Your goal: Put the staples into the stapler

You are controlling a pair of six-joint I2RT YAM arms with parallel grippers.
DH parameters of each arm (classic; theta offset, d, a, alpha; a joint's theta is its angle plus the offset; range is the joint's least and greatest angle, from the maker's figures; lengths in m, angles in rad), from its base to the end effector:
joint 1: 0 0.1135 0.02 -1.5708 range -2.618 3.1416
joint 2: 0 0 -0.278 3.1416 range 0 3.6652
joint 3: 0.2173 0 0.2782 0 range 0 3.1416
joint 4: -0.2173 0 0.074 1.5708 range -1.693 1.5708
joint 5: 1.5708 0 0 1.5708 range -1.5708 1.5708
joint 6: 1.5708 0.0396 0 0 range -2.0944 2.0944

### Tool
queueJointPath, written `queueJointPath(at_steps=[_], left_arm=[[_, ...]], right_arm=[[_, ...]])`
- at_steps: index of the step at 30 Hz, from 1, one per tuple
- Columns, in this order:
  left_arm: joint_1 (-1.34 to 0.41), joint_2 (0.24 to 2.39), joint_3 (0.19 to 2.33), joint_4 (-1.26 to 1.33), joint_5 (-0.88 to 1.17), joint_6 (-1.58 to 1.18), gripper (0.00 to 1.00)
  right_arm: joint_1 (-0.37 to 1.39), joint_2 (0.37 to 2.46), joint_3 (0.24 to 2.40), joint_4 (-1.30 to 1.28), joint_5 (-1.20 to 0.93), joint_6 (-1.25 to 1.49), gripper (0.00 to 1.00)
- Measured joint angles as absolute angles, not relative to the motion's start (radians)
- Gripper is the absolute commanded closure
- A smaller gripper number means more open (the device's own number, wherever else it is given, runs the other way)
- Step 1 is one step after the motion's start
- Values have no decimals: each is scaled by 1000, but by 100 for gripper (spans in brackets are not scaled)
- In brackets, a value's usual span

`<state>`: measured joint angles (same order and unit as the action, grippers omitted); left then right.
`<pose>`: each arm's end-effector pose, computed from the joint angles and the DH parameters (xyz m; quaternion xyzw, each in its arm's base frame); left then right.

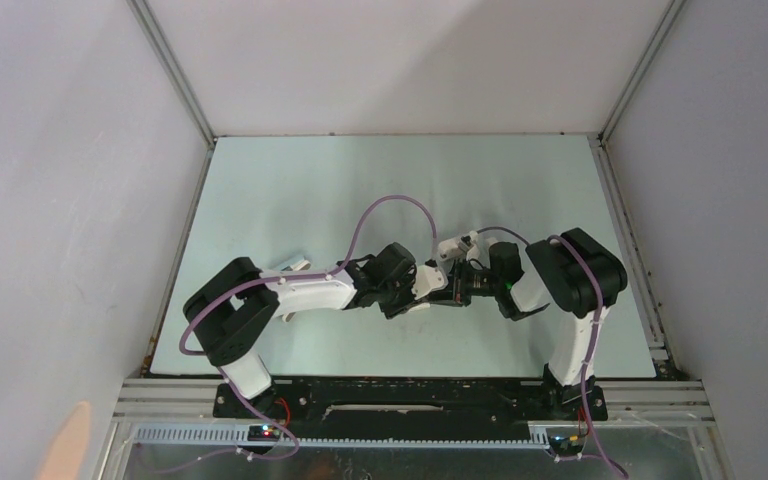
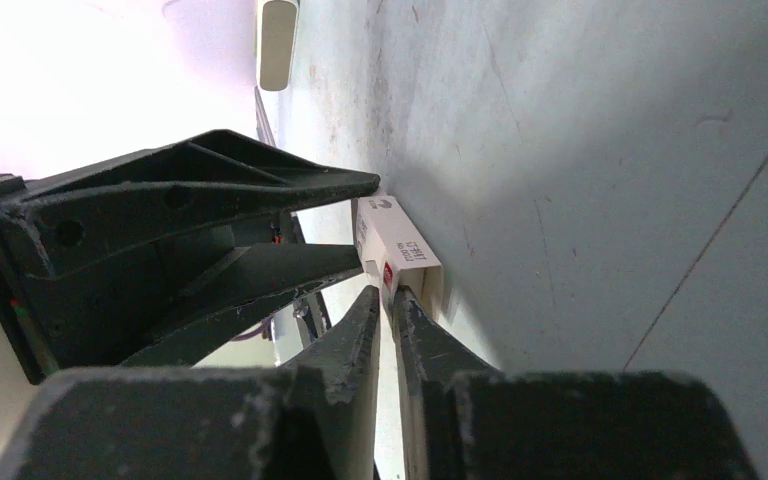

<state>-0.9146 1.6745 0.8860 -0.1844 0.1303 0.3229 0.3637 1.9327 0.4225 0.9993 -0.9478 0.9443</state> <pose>0.2074 -0.2777 0.1460 0.5687 0.7657 -0.1452 0.2630 0.2497 0.1295 0.0585 -0.0013 0.8017 0.5861 0.1174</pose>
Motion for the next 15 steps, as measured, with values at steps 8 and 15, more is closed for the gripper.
queueJointPath(at_steps=[8, 15], left_arm=[[-911, 1674, 887, -183, 116, 323, 53], [-911, 1678, 896, -196, 114, 323, 53]], right_arm=[[358, 1937, 425, 988, -947, 930, 96], [332, 1937, 429, 947, -958, 908, 98]])
